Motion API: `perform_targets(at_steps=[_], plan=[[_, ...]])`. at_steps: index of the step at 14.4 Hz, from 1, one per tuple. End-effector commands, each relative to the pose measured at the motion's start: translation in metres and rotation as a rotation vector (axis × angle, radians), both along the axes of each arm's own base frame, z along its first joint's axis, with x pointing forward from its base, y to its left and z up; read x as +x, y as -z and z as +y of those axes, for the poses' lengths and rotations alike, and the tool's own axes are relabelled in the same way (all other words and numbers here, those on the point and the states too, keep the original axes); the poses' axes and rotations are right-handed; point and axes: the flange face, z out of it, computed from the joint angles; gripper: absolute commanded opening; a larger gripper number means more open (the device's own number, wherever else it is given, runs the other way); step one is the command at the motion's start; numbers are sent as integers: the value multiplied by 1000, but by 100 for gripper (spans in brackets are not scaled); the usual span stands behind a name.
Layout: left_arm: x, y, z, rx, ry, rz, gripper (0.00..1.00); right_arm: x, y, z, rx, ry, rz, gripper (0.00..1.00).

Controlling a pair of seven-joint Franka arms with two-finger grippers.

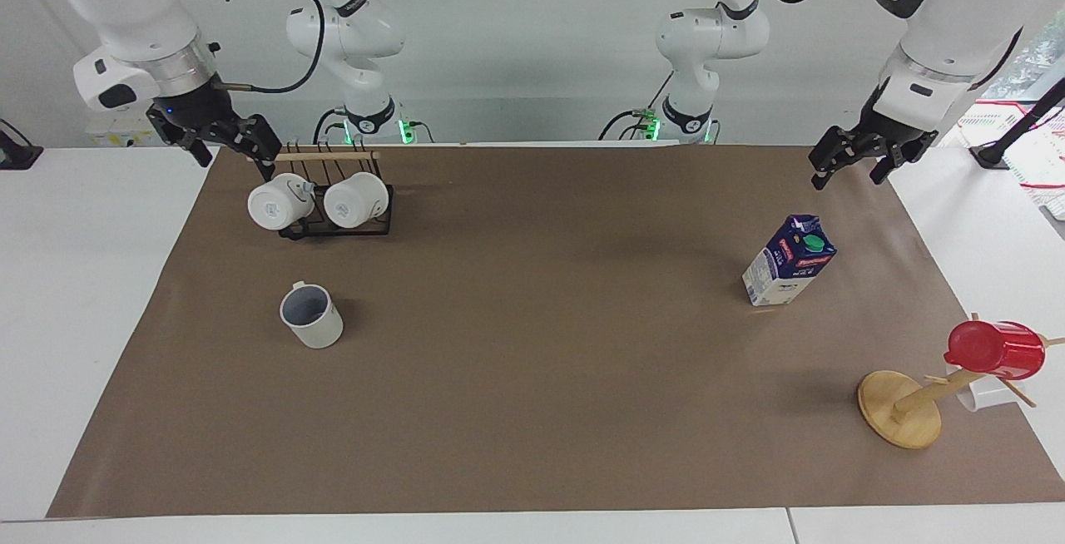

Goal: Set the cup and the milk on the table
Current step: 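Move the right gripper toward the white mug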

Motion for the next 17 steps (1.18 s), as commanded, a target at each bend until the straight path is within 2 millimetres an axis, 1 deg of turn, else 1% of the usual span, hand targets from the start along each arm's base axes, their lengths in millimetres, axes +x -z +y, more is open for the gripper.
perform_targets(at_steps=[1, 5, 7, 8, 9, 10, 12, 13, 14, 15, 17], plan=[[-7, -1, 2, -21, 6, 6, 100, -5, 1, 1, -4, 14, -15, 100], [-7, -1, 2, -22, 4, 0, 100, -5, -2, 1, -3, 8, -20, 100], [-7, 0, -1, -20, 17, 0, 100, -4, 1, 1, -4, 7, -23, 100], [-6, 1, 0, -20, 20, -4, 100, -1, 5, 1, -4, -1, -51, 100], [-7, 2, 3, -20, 17, -1, 100, -3, 9, 1, -4, -34, -66, 100], [-7, 3, 4, -20, 15, -2, 100, -3, 25, 0, -1, -89, -72, 100], [-5, 2, 4, -20, 15, -16, 100, 3, 53, -5, 13, -113, -127, 100], [-5, 1, 4, -20, 13, -20, 100, 11, 71, -9, 21, -142, -132, 100], [-5, 2, 4, -20, 15, -21, 100, 22, 94, -23, 28, -161, -118, 100], [-5, 3, 4, -20, 15, -21, 100, 34, 112, -34, 39, -175, -130, 100], [-6, 12, 5, -21, 17, -43, 100, 53, 149, -43, 39, -254, -148, 100]])
